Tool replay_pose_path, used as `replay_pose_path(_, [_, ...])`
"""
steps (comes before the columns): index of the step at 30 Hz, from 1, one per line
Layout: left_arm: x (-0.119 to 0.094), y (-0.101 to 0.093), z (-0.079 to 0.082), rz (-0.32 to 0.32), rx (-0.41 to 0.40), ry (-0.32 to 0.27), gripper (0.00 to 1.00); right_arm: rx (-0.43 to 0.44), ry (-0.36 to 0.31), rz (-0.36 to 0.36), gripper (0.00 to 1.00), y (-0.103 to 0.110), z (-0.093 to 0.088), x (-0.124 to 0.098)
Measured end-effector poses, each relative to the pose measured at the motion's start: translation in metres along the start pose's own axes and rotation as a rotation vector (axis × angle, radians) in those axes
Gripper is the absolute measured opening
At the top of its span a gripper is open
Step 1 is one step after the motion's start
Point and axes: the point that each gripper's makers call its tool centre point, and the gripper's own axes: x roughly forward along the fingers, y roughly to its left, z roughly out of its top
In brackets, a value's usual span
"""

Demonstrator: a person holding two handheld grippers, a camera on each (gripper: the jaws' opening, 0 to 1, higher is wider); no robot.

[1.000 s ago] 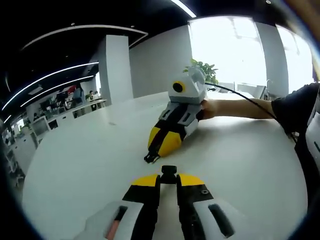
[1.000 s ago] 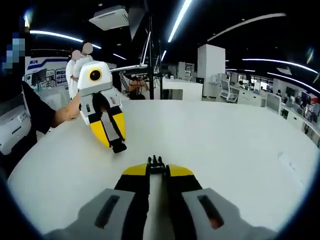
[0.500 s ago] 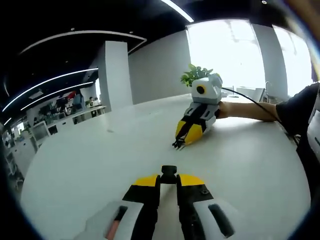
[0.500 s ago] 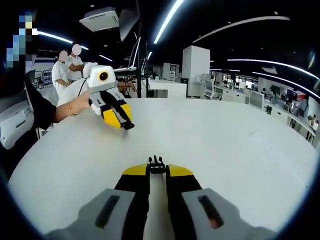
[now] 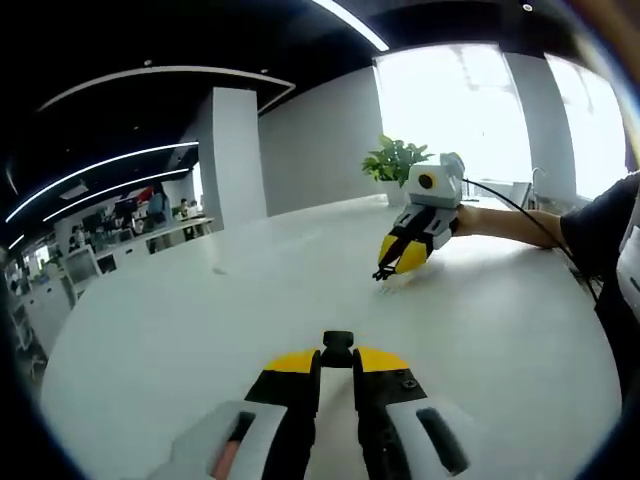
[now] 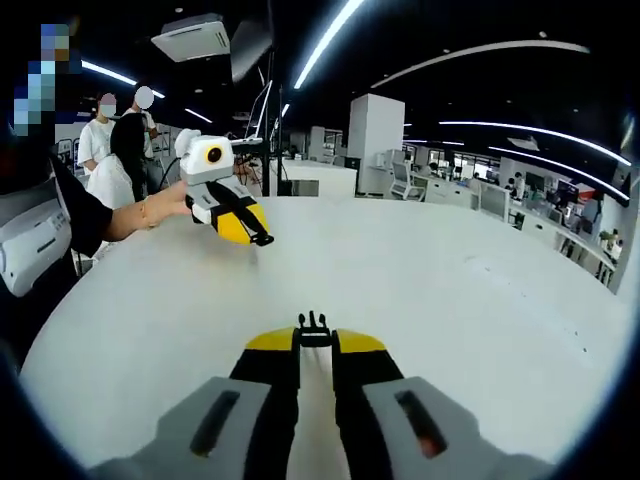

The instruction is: Snap the two parts of the plastic buckle together until the buckle closes and remains connected.

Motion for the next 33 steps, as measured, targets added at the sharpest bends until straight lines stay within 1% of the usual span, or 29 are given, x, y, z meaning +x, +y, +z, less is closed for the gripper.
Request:
replay_pose_path(8, [0.010, -0.004, 0.002, -0.013, 0.003, 0.025, 0.12, 0.002, 0.002, -0.028, 0.12, -0.002, -0.006, -0.021])
replay_pose_path(11, [0.016, -0.008, 0.007, -0.015, 0.021, 0.030, 0.12, -0.002, -0.006, -0.043, 0.12, -0.005, -0.005, -0.031])
replay_pose_path(16, [0.027, -0.014, 0.019, -0.033, 0.034, 0.024, 0.12, -0.006, -0.010, -0.066, 0.12, -0.011, -0.006, -0.044])
replay_pose_path(20, [0.039, -0.019, 0.032, -0.044, 0.071, 0.014, 0.12, -0.009, -0.022, -0.078, 0.12, -0.015, -0.005, -0.055])
replay_pose_path(24, [0.054, -0.022, 0.037, -0.064, 0.099, 0.008, 0.12, -0.007, -0.040, -0.094, 0.12, -0.022, -0.005, -0.065])
replay_pose_path(27, [0.060, -0.022, 0.039, -0.087, 0.112, 0.012, 0.12, -0.003, -0.040, -0.107, 0.12, -0.025, -0.009, -0.070])
replay_pose_path(30, [0.067, -0.026, 0.043, -0.110, 0.123, 0.003, 0.12, 0.027, -0.036, -0.136, 0.12, -0.032, -0.015, -0.072])
replay_pose_path(32, [0.068, -0.030, 0.045, -0.124, 0.104, -0.018, 0.12, 0.031, -0.034, -0.142, 0.11, -0.033, -0.018, -0.070])
replay_pose_path(33, [0.067, -0.033, 0.043, -0.135, 0.088, -0.018, 0.12, 0.038, -0.034, -0.142, 0.11, -0.033, -0.020, -0.069])
